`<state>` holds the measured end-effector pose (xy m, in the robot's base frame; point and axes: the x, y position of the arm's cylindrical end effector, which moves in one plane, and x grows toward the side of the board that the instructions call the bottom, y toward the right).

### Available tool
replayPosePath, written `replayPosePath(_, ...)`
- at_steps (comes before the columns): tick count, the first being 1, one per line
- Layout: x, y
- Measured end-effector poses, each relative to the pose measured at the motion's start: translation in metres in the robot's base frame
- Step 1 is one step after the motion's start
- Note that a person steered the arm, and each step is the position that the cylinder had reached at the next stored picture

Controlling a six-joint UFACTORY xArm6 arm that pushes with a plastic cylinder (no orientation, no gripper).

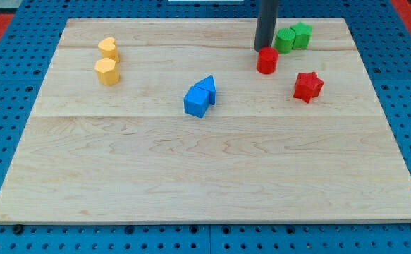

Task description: Move red circle into red star

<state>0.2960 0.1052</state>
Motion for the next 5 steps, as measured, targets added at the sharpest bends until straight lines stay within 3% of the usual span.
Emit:
replayPosePath(3,0.061,0.004)
replayPosePath(5,0.067,-0.023)
